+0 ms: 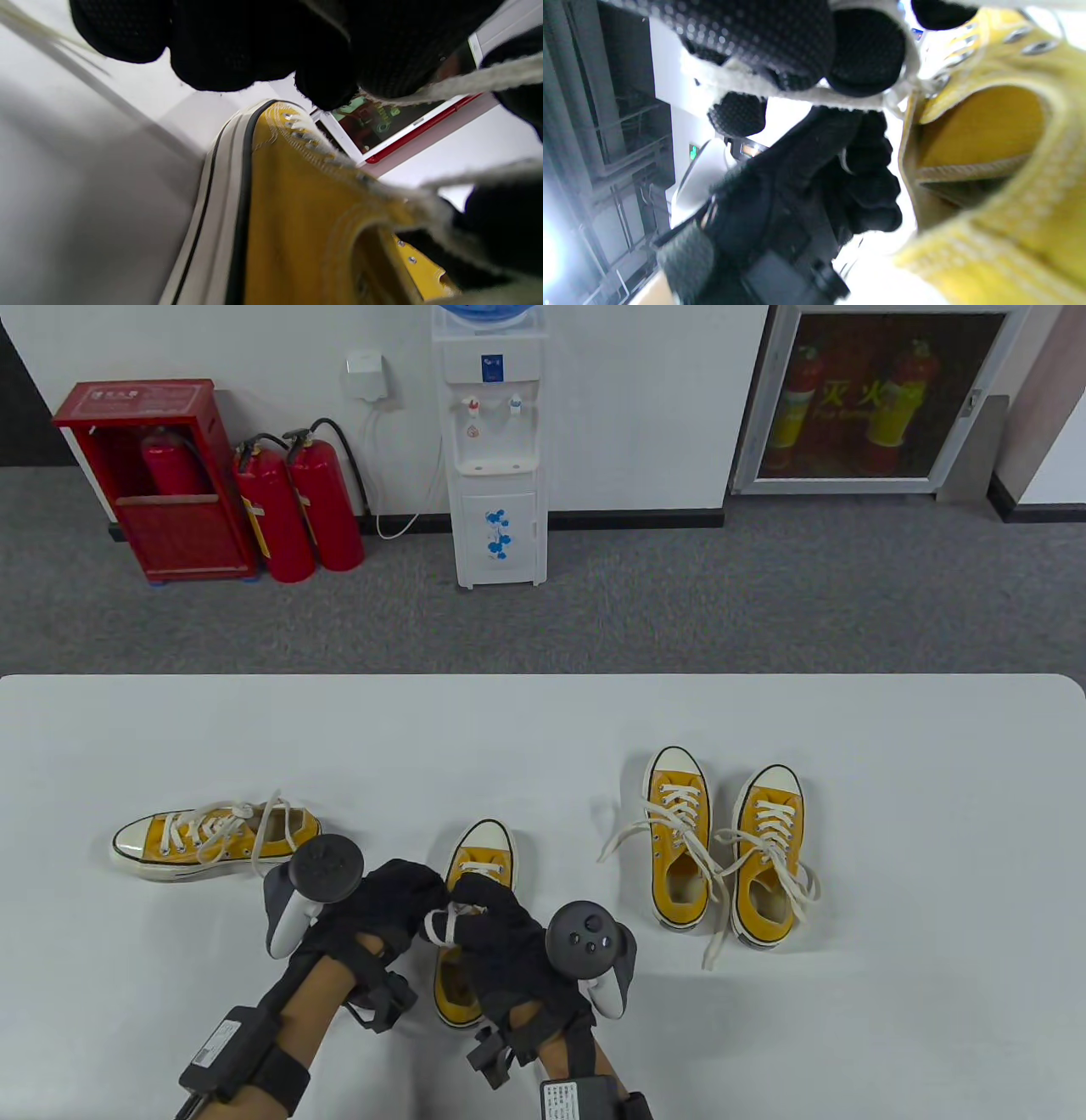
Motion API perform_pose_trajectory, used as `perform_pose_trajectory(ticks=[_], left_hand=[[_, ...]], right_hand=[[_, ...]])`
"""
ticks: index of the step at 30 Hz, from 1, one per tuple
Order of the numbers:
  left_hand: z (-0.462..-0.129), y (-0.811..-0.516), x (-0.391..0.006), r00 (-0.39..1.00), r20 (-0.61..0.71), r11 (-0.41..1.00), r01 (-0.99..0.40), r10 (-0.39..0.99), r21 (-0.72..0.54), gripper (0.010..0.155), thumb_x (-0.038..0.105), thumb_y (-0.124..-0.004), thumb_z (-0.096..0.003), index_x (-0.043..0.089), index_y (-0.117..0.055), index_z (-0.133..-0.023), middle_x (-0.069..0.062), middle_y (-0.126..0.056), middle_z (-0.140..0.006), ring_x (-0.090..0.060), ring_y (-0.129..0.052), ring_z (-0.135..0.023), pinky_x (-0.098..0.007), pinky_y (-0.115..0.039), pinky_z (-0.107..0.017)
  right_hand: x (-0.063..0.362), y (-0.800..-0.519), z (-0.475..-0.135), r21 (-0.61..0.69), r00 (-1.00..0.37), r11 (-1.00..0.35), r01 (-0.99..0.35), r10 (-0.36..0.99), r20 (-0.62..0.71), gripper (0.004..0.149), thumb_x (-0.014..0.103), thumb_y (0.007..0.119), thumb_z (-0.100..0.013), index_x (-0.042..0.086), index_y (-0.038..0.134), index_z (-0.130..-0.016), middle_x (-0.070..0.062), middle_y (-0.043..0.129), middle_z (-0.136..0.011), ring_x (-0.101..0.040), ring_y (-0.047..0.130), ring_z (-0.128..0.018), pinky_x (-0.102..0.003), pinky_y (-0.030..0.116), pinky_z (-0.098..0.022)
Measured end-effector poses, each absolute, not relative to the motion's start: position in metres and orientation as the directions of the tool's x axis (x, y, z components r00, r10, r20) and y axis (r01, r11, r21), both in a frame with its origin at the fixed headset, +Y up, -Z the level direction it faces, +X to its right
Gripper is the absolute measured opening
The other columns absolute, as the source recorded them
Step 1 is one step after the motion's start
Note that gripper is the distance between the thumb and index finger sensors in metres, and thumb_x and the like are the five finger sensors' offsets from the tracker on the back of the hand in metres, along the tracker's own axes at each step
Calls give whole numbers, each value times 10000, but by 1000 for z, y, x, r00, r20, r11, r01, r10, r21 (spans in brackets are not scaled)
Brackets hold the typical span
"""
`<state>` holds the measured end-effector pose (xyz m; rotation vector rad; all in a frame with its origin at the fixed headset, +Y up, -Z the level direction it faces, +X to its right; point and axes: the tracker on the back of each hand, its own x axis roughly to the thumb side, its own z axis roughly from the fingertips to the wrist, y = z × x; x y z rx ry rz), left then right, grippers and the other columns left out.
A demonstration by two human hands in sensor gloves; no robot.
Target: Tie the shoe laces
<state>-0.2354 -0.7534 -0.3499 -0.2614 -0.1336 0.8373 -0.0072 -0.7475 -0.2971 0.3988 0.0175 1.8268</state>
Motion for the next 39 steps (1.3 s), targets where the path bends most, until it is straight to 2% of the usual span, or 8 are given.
perform_pose_trajectory(ticks=[4,10,19,24,28,32,35,39], left_hand=[[-336,-760,-234,692,22,667,-686,721,-289,404,532,-835,-459,294,-920,-773,-43,-909,-782,-254,-960,-535,-574,-769,-552],[-323,-772,-240,665,2,640,-718,747,-275,426,566,-820,-455,298,-925,-769,-41,-927,-769,-259,-967,-510,-567,-774,-536],[-316,-775,-249,676,32,662,-710,736,-239,496,604,-806,-446,280,-909,-807,-60,-925,-800,-262,-968,-500,-558,-780,-521],[-313,-773,-255,695,31,686,-700,718,-197,526,591,-802,-452,271,-869,-864,-72,-887,-866,-248,-971,-481,-545,-794,-501],[-311,-772,-258,690,22,683,-712,724,-162,554,586,-797,-456,268,-824,-909,-91,-836,-927,-245,-970,-489,-536,-798,-495],[-310,-771,-262,680,14,675,-726,734,-127,589,580,-786,-463,269,-765,-962,-90,-758,-1038,-260,-969,-527,-538,-794,-502],[-310,-771,-266,665,9,661,-740,747,-120,613,583,-777,-466,268,-733,-990,-113,-715,-1082,-275,-969,-563,-544,-787,-514],[-310,-771,-268,630,6,626,-771,777,-114,618,584,-766,-470,267,-722,-998,-110,-704,-1091,-296,-963,-622,-564,-770,-542]], right_hand=[[-5,-751,-299,197,-201,-247,-949,953,228,467,141,824,-406,286,910,-841,14,618,-1088,-218,864,-652,-647,502,-686],[-2,-752,-299,126,-204,-232,-964,958,202,452,153,822,-428,214,855,-875,-32,800,-965,-234,904,-631,-631,524,-691],[7,-750,-299,-2,-348,-355,-935,915,205,404,231,873,-425,222,907,-828,-20,920,-829,-263,840,-728,-668,408,-705],[19,-747,-296,-61,-415,-411,-909,888,198,418,280,886,-417,231,902,-832,-20,986,-774,-248,917,-651,-624,520,-674],[28,-748,-294,-29,-382,-382,-924,911,153,437,302,891,-415,201,889,-841,-34,1032,-718,-207,982,-465,-572,630,-615],[27,-751,-297,75,-304,-314,-946,945,120,459,323,876,-425,153,872,-851,-37,1044,-668,-132,980,-283,-522,737,-530],[23,-757,-298,147,-224,-234,-961,971,78,496,367,887,-421,133,864,-859,-38,1036,-658,-116,966,-247,-514,752,-512],[19,-760,-298,201,-205,-212,-956,977,55,552,408,917,-408,133,847,-881,-31,1002,-666,-138,952,-323,-537,704,-556]])
